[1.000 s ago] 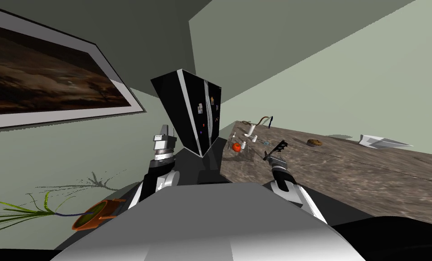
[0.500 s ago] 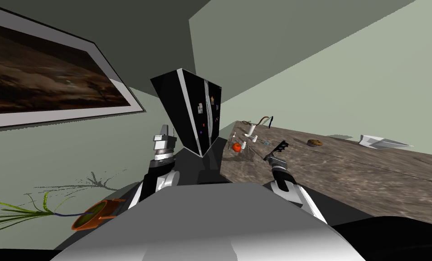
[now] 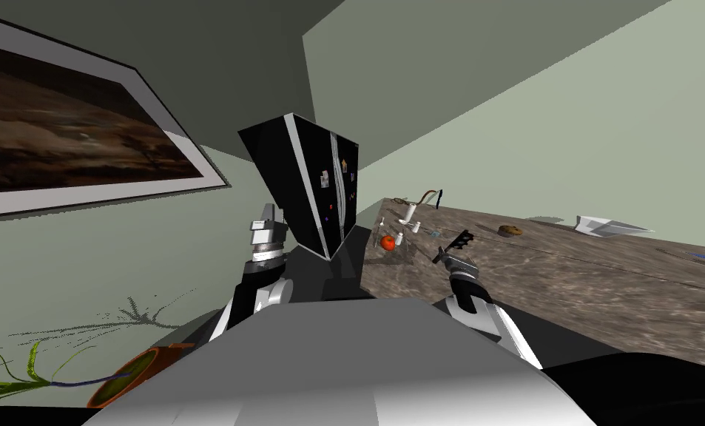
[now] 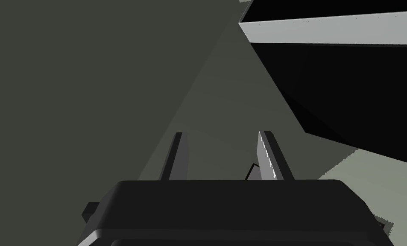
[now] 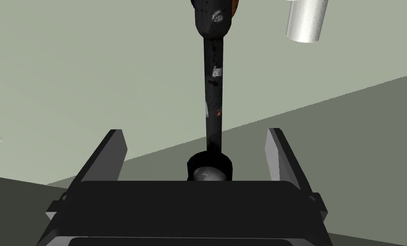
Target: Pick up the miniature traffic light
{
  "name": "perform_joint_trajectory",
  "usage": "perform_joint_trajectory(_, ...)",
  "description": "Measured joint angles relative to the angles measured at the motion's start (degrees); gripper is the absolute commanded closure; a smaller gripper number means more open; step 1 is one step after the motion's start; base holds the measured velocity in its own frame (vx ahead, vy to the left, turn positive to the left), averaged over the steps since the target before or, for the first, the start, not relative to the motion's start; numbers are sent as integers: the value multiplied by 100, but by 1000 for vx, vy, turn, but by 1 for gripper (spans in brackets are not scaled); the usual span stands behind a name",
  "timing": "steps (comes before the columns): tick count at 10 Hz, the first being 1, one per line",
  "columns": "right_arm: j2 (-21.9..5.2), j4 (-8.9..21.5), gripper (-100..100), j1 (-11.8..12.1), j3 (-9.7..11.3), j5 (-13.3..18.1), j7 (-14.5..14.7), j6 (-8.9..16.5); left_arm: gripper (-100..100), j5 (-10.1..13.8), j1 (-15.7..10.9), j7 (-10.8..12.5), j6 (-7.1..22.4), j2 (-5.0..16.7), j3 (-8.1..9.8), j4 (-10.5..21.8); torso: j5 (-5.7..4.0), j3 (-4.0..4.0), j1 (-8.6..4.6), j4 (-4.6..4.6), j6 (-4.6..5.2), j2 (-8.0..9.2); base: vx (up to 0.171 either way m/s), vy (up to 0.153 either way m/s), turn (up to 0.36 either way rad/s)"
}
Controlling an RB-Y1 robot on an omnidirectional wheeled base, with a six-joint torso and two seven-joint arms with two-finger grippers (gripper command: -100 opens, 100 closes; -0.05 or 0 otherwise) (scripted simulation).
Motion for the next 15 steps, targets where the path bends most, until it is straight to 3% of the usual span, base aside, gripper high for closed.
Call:
perform_joint_trajectory(2, 92, -164, -100, 32, -191, 29, 18, 146, 0, 0, 0, 0, 0, 0, 0, 0, 0, 0, -2, 0, 1, 0, 98, 80, -66)
perform_joint_trajectory(3, 97, -174, 0, 36, -203, 30, 18, 157, 0, 0, -1, 0, 0, 0, 0, 0, -4, 9, -24, 3, -1, 18, 11, 10, 4)
perform_joint_trajectory(4, 97, -173, -100, 34, -201, 30, 18, 156, 0, 0, -1, 0, 0, 1, 1, 0, -8, 20, -40, 7, 0, 36, 5, 4, -1)
perform_joint_trajectory(5, 97, -173, 100, 34, -201, 30, 18, 156, 0, 0, -1, 0, 0, 1, 1, 0, -10, 24, -46, 9, 0, 43, 0, 0, 0)
perform_joint_trajectory(9, 98, -173, 100, 34, -201, 30, 18, 156, 0, 0, -2, 0, 0, 1, 1, 1, -11, 28, -49, 10, 0, 49, 0, 0, 0)
perform_joint_trajectory(11, 98, -173, -100, 34, -201, 30, 18, 156, 0, 0, -2, 0, 0, 1, 1, 1, -11, 28, -49, 11, 0, 49, -50, 13, -6)
perform_joint_trajectory(15, 81, -48, -100, 167, -472, 54, -95, -188, 0, 0, -3, 0, 1, 0, 0, 1, -3, 68, -14, 26, 1, 118, -166, 80, 9)
